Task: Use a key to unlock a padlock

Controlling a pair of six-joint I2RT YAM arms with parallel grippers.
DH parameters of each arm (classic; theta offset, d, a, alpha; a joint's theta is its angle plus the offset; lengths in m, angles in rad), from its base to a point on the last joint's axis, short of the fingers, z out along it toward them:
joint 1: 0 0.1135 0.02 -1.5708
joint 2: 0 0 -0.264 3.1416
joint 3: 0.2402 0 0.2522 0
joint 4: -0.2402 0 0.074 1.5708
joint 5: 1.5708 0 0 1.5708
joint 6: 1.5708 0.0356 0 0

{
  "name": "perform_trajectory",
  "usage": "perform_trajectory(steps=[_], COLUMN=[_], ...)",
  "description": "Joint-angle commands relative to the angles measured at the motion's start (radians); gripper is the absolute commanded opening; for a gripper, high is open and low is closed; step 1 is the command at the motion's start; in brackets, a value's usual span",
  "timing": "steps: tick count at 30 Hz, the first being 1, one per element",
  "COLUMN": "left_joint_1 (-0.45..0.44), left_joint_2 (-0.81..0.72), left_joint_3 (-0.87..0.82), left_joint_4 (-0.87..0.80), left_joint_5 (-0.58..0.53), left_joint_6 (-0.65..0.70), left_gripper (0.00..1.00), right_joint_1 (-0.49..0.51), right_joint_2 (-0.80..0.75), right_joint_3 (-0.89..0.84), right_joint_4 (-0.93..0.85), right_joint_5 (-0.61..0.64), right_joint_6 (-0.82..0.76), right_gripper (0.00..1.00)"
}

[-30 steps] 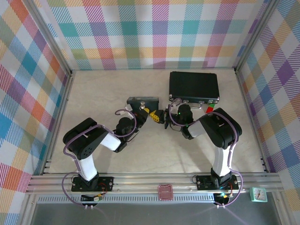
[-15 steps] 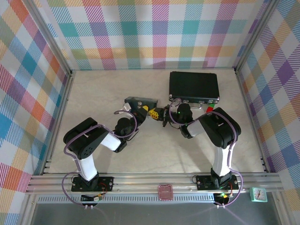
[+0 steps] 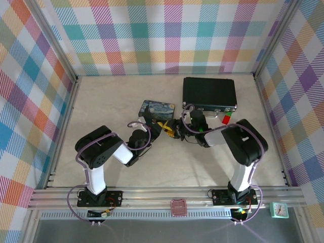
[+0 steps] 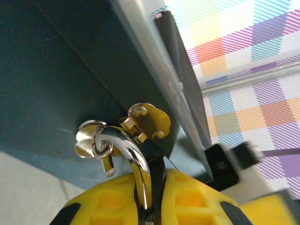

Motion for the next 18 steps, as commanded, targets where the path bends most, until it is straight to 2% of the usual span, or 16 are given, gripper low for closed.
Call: perform_trajectory(steps=[1, 8, 10, 14, 16, 18], left_joint_1=[-0.011, -0.017, -0.018, -0.018, -0.020, -0.022], left_joint_2=[0.022, 0.021, 0.020, -0.005, -0.037, -0.081], left_joint_3=[-0.008, -0.019, -0.027, -0.056, -0.058, -0.057], left_joint_4=[0.034, -0.019, -0.036, -0.084, -0.148, -0.227], left_joint_5=[-0.019, -0.029, -0.029, -0.041, -0.043, -0.047], left_joint_6=[-0.020, -0.019, -0.033, -0.059, -0.063, -0.062], left_gripper=[0.00, 0.00, 0.00, 0.00, 0.07, 0.19], right_joint_1=[-0.005, -0.008, -0.007, -0.007, -0.007, -0.007], right_joint_2=[-0.092, -0.196, -0.200, -0.172, -0.147, -0.113], right_joint_3=[0.059, 0.120, 0.136, 0.184, 0.215, 0.253], right_joint_4=[-0.413, -0.663, -0.693, -0.706, -0.702, -0.698], right_joint_5=[0.100, 0.269, 0.308, 0.340, 0.347, 0.353], right_joint_6=[-0.323, -0.475, -0.494, -0.523, -0.537, -0.549], right_gripper=[0.42, 0.58, 0.64, 0.68, 0.68, 0.69])
